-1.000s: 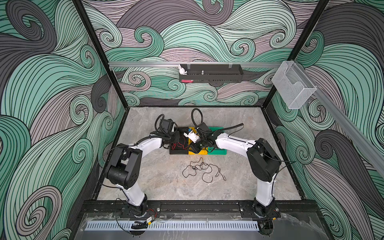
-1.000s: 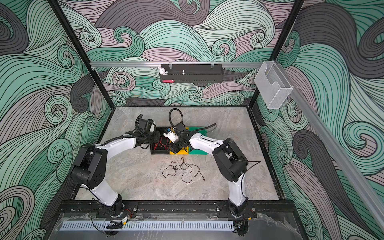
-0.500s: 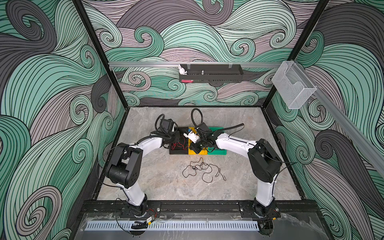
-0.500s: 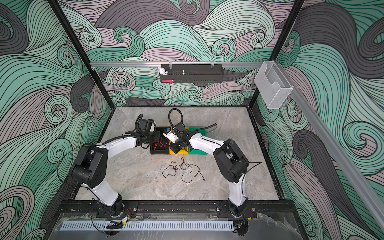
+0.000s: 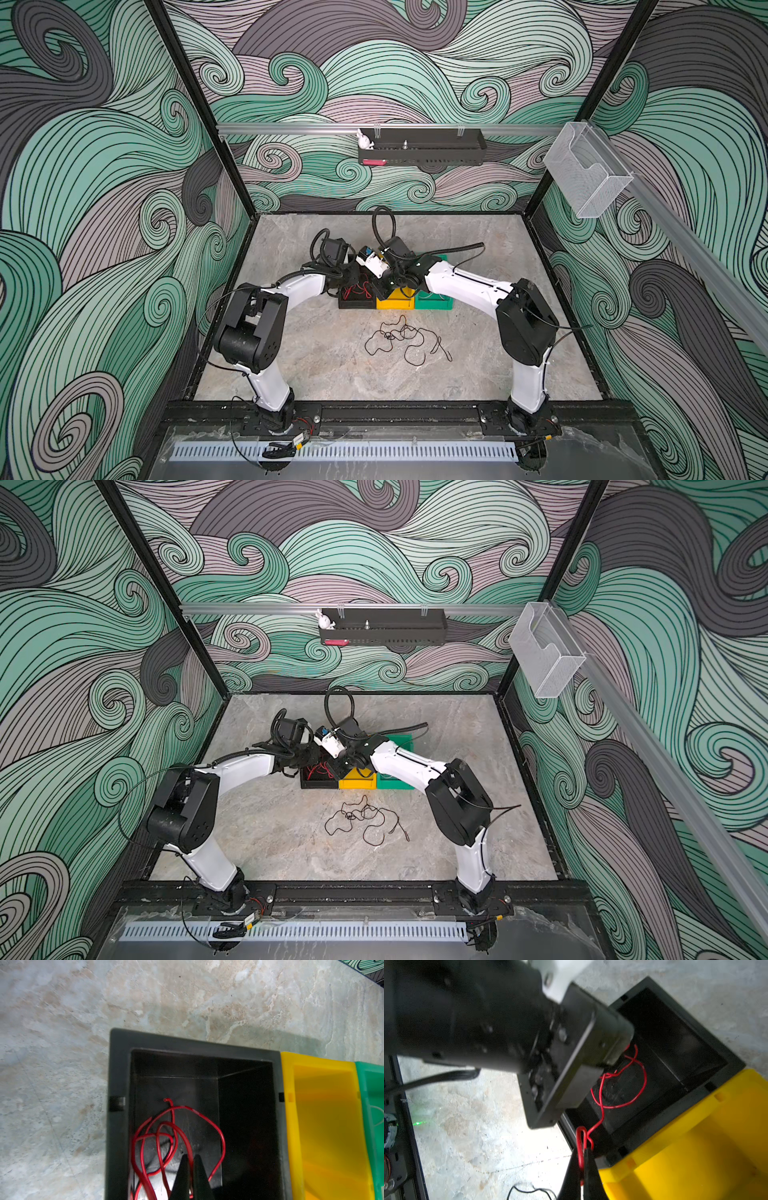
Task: Untangle the cables
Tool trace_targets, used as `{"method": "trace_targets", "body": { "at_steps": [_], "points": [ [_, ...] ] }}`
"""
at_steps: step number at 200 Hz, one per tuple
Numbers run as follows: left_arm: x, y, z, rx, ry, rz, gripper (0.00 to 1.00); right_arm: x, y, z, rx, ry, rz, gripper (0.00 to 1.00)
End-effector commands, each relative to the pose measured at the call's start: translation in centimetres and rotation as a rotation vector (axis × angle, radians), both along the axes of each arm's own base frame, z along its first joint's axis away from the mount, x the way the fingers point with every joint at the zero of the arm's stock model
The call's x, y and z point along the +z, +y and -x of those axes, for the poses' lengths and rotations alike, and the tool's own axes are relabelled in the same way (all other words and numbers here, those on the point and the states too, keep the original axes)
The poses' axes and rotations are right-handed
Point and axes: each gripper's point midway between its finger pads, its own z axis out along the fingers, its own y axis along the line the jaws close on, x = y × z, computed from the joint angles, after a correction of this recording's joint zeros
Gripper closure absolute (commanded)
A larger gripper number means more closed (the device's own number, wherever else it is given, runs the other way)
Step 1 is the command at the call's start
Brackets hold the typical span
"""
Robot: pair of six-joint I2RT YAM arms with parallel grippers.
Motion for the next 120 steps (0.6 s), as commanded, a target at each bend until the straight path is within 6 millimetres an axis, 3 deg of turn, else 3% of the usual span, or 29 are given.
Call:
{"method": "trace_targets", "body": {
  "at_steps": [1, 72, 120],
  "points": [
    [-1.2, 0.7, 0.4, 0.034, 0.027, -0.001, 1.00, -1.1, 0.3, -0.9, -0.054, 0.067, 0.003, 1.00],
    [-2.5, 0.8, 1.2, 0.053, 0.045, 0.018, 1.00, -2.7, 1.2, -4.4, -0.203, 0.165, -0.007, 1.00],
    [-3.4, 0.8, 1.7, 0.058, 0.058, 0.006, 1.00, -3.2, 2.2, -5.7, -0.247, 0.203, -0.008, 1.00]
  ]
}}
